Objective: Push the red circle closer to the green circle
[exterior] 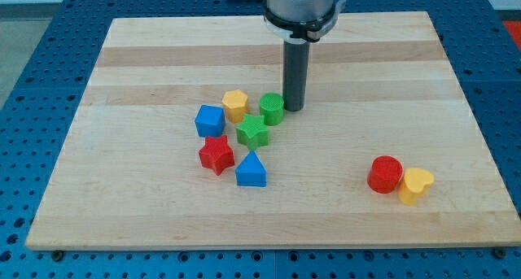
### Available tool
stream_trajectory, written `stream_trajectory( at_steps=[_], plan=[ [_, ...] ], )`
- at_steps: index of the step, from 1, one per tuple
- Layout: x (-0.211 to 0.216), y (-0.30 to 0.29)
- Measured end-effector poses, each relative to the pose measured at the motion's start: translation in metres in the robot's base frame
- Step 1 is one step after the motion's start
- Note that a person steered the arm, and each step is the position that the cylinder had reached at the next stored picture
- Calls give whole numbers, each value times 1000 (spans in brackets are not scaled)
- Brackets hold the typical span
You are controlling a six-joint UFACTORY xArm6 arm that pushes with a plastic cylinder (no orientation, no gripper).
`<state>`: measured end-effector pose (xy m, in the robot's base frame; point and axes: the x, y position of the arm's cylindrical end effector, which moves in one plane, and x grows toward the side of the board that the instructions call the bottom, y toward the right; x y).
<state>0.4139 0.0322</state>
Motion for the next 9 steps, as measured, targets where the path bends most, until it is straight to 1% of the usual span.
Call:
stream_trajectory(
  at_steps=[1,2,3,5,6,7,8,9],
  plan=[
    [0,12],
    [0,56],
    [13,98],
    [87,166],
    [119,179],
    [149,179],
    [173,169],
    [179,146]
  ],
)
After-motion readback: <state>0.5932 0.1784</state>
